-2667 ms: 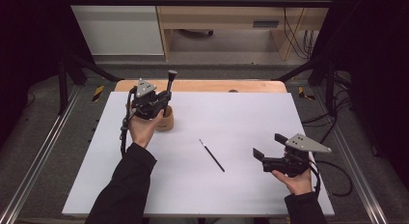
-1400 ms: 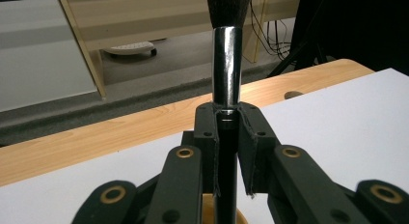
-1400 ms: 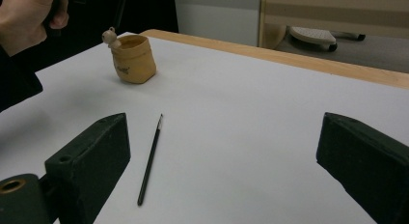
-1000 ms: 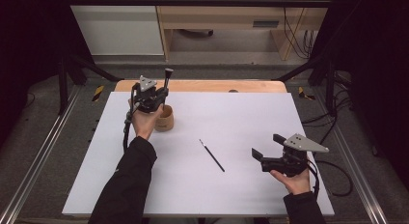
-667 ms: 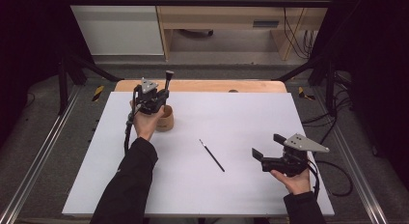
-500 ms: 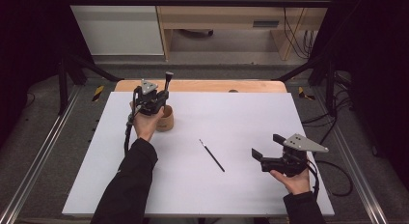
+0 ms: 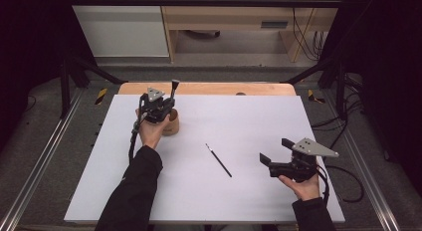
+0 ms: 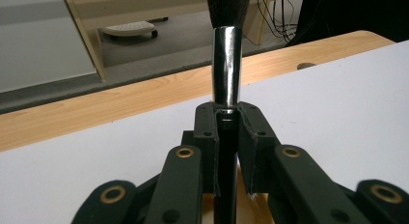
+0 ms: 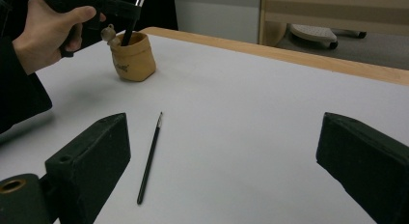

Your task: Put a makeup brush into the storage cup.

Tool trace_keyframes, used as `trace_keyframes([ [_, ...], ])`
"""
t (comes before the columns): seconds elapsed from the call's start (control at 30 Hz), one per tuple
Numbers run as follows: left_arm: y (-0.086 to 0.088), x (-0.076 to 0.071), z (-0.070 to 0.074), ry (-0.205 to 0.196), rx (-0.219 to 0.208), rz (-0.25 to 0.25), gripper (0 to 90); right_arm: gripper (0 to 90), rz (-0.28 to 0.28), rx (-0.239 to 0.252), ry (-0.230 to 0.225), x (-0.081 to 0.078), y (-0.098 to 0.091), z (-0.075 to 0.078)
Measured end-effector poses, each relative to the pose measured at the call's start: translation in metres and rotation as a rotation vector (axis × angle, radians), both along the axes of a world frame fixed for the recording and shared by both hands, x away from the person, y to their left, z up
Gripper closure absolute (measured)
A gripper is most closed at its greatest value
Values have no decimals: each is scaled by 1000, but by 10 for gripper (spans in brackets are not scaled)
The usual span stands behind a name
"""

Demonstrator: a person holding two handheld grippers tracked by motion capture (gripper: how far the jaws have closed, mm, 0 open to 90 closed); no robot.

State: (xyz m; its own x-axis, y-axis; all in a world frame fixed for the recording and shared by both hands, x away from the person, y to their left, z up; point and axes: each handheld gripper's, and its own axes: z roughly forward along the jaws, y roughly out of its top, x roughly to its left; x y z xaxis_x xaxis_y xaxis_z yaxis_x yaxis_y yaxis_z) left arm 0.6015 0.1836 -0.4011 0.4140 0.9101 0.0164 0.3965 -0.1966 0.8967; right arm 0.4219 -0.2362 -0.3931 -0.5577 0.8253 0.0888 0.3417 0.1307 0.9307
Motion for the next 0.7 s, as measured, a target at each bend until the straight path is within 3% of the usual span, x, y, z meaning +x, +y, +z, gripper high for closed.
trace_keyframes([
  [0.7,3,-8,-11,12,9,-10,786,54,1,4,-5,-1,1,2],
])
